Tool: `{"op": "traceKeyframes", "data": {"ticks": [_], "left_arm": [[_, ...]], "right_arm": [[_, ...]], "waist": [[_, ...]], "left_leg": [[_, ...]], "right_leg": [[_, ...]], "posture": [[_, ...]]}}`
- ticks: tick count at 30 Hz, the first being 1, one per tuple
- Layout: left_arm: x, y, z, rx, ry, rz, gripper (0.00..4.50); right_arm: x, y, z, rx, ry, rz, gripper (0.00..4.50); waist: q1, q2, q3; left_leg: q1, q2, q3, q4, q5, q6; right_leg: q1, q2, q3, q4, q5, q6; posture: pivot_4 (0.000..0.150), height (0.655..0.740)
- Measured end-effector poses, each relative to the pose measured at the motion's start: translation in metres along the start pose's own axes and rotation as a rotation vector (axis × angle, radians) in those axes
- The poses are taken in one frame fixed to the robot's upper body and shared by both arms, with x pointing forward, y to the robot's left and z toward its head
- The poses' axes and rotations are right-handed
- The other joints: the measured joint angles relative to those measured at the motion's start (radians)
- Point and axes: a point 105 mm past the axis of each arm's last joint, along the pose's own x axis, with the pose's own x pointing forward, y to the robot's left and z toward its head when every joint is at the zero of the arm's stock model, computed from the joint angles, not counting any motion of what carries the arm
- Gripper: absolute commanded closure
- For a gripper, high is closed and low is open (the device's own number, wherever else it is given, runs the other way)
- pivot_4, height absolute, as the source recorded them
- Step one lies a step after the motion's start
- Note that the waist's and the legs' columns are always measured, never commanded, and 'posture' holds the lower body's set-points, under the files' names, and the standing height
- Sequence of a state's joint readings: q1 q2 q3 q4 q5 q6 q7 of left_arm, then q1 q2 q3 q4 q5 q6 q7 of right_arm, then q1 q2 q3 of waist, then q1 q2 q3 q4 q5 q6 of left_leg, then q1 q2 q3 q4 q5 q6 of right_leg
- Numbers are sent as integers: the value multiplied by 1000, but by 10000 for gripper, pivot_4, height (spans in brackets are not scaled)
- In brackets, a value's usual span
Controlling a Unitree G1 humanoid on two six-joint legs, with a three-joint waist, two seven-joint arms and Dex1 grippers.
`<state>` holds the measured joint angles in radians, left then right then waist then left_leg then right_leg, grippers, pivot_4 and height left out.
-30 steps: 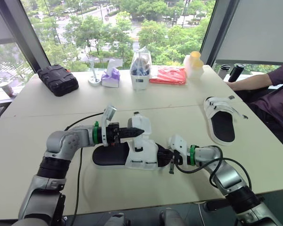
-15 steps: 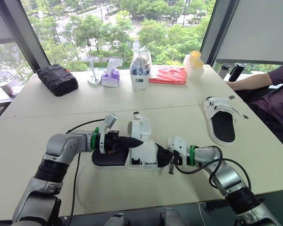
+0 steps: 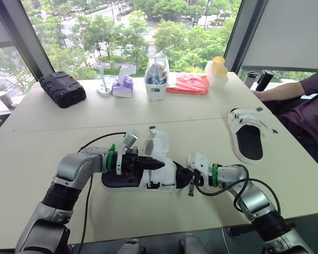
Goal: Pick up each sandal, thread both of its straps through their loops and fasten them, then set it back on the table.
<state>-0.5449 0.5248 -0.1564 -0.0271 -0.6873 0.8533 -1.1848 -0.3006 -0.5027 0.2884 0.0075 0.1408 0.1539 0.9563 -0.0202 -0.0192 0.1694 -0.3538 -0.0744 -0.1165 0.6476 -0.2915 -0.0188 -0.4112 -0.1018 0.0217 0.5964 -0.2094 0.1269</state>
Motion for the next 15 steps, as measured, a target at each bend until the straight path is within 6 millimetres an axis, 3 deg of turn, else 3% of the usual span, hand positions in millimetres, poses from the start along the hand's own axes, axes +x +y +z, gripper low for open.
{"op": "traceKeyframes", "data": {"ticks": [15], "left_arm": [[-9,-2,7,19,-15,8,44773]], "right_arm": [[1,0,0,5,-2,-3,45000]], "waist": [[0,0,0]], "left_leg": [[0,2,0,0,0,0]], "right_leg": [[0,2,0,0,0,0]], "posture": [[1500,7400]]}}
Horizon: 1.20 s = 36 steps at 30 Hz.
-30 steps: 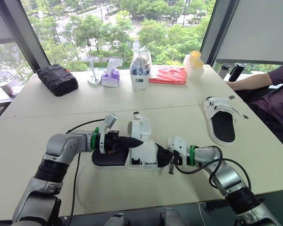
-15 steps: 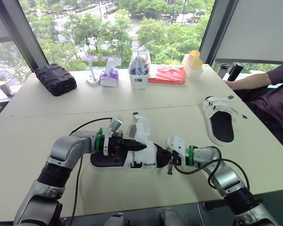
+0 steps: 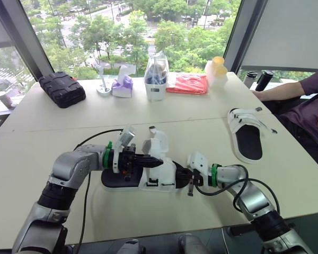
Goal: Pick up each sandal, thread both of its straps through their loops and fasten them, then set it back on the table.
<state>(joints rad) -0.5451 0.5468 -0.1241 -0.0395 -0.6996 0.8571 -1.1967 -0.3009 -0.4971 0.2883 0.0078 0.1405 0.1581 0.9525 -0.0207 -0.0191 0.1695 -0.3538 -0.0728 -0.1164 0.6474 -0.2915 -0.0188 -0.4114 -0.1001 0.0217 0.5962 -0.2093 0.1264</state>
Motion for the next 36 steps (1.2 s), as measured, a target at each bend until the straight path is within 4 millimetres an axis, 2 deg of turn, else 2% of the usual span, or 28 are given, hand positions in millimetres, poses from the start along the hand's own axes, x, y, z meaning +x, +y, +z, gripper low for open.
{"op": "traceKeyframes", "data": {"ticks": [11,14,20,31,36], "left_arm": [[-2,-2,-8,-4,-1,-2,44773],[-4,-2,-17,-6,11,4,44773],[-5,-2,-16,-6,8,4,44773],[-11,6,-15,133,36,83,44773],[-13,-4,-16,164,64,73,44773]], "right_arm": [[1,0,0,3,-2,1,45000],[1,0,0,3,-3,1,45000],[2,0,0,2,-2,2,45000],[3,-1,1,2,-4,4,45000],[3,-1,1,2,-4,6,45000]], "waist": [[-1,0,0],[0,0,0],[0,0,0],[-1,0,0],[-2,0,0]], "left_leg": [[0,1,0,-1,0,0],[0,1,0,-1,0,0],[0,1,0,-1,0,0],[0,2,0,-1,0,0],[0,2,0,-2,0,0]], "right_leg": [[0,1,0,0,0,-1],[0,1,0,0,0,-1],[0,1,0,0,0,-1],[-1,2,0,0,0,-1],[-2,2,0,0,0,-1]], "posture": [[1500,7400],[1500,7400],[1500,7400],[1500,7400],[1500,7400]]}}
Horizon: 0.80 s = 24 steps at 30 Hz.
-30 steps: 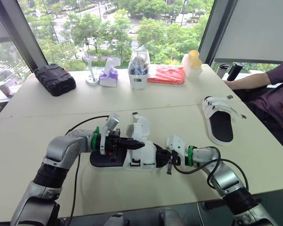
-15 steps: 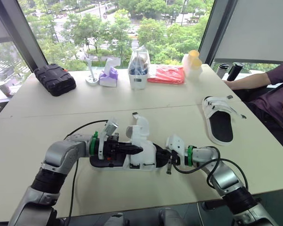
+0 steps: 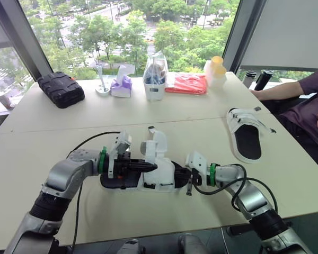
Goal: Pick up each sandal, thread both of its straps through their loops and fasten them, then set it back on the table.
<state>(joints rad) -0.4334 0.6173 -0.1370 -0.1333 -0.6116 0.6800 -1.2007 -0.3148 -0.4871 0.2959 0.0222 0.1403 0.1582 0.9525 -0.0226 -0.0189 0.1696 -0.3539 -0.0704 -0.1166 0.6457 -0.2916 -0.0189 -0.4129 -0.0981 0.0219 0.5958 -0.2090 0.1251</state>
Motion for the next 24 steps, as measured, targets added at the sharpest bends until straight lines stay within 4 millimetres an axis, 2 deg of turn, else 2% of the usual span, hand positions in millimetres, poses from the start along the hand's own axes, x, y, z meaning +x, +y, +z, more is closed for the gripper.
{"op": "traceKeyframes", "data": {"ticks": [7,14,17,19,24], "left_arm": [[1,-6,1,37,21,-20,44773],[7,-11,-14,149,99,-27,44773],[8,-4,-14,171,80,12,44773],[9,1,-21,146,91,32,44773],[11,6,-20,157,70,55,44773]], "right_arm": [[1,0,0,-1,0,2,45000],[1,0,0,0,1,5,45000],[2,-1,0,3,0,4,45000],[3,0,1,4,-5,5,45000],[2,-1,0,6,-5,1,45000]], "waist": [[-1,0,0],[-1,0,0],[0,1,0],[-3,0,0],[0,1,0]], "left_leg": [[0,0,0,0,0,0],[0,1,0,0,0,0],[1,1,0,0,0,0],[0,1,0,-1,0,0],[0,2,0,0,0,0]], "right_leg": [[0,0,0,0,0,0],[0,1,0,0,0,-1],[1,0,0,0,0,-1],[0,1,0,0,0,-1],[0,1,0,0,0,-1]], "posture": [[1500,7400],[1500,7400],[1500,7400],[1500,7400],[1500,7400]]}}
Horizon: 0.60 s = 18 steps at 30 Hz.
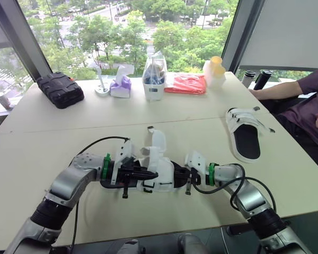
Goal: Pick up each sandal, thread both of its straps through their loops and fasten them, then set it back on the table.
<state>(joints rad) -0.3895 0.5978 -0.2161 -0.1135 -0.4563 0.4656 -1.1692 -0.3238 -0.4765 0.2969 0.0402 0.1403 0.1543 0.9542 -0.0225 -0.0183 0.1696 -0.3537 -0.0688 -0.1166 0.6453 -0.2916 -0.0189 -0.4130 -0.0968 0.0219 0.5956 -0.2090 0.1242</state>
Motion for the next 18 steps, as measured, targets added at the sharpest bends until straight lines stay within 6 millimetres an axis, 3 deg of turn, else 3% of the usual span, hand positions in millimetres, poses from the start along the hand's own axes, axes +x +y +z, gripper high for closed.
{"op": "traceKeyframes", "data": {"ticks": [3,6,11,15,18], "left_arm": [[-1,2,1,-23,-6,-4,44773],[-3,-1,2,-47,0,-26,36719],[-14,3,9,-95,-26,18,11846],[-42,3,28,-165,-93,109,11846],[-59,-24,19,-243,-40,94,11846]], "right_arm": [[0,0,0,1,-3,-1,45000],[1,0,0,0,-7,0,45000],[1,0,0,0,-7,0,45000],[3,1,2,2,-15,5,45000],[5,3,3,-4,-21,14,45000]], "waist": [[1,0,0],[-2,0,0],[-2,0,0],[-13,0,1],[-23,1,1]], "left_leg": [[0,0,0,0,0,0],[0,0,0,0,0,0],[0,0,0,0,0,0],[-1,1,0,-1,0,0],[-1,1,0,-3,-1,-1]], "right_leg": [[0,0,0,0,0,0],[0,0,0,0,0,0],[0,0,0,0,0,0],[-2,1,0,0,0,0],[-3,0,0,0,0,0]], "posture": [[1500,7400],[1500,7400],[1500,7400],[1500,7400],[1500,7400]]}}
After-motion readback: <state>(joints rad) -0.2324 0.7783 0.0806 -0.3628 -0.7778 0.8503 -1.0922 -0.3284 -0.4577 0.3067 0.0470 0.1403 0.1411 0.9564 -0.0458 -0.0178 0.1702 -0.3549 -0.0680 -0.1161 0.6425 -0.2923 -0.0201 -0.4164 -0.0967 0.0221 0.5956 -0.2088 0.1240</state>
